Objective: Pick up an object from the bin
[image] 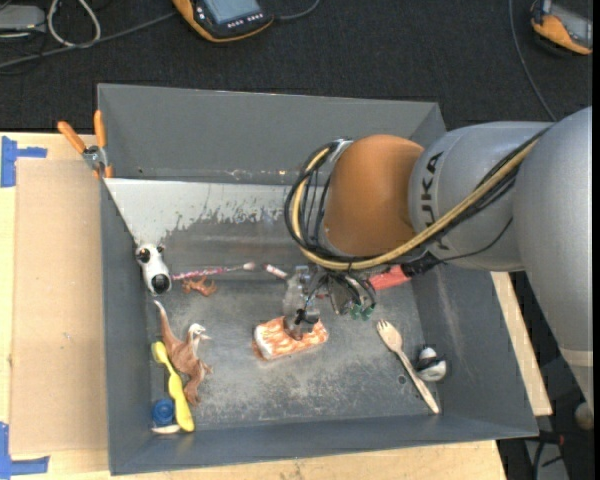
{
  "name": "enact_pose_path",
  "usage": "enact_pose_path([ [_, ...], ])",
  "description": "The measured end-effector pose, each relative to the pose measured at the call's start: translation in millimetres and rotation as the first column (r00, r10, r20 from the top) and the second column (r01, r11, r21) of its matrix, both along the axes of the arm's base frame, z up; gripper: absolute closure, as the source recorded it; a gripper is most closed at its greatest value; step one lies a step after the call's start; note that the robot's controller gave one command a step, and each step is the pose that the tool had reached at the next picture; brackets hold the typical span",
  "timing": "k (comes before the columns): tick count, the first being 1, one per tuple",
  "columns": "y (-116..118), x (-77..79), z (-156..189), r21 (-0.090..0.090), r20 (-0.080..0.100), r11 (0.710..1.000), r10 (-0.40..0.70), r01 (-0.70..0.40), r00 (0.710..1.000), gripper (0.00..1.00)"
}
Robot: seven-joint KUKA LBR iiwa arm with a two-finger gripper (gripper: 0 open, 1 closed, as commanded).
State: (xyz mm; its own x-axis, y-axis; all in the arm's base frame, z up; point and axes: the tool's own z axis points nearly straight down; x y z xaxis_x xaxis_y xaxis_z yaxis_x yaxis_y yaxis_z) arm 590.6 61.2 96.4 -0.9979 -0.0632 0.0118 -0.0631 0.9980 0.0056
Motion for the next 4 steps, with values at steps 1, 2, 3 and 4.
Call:
enact_pose_path([
  [1,0.0,0.0,0.0,0.000,0.000,1.000,-0.001,0.001,1.000,0.00],
  [2,-0.1,0.0,0.0,0.000,0.000,1.000,-0.002,0.002,1.000,1.00],
  [3,-0.1,0.0,-0.1,0.000,0.000,1.000,-0.003,0.003,1.000,1.00],
  [4,-3.7,-15.1,-12.7,0.001,0.003,1.000,0.030,-0.030,1.000,1.00],
])
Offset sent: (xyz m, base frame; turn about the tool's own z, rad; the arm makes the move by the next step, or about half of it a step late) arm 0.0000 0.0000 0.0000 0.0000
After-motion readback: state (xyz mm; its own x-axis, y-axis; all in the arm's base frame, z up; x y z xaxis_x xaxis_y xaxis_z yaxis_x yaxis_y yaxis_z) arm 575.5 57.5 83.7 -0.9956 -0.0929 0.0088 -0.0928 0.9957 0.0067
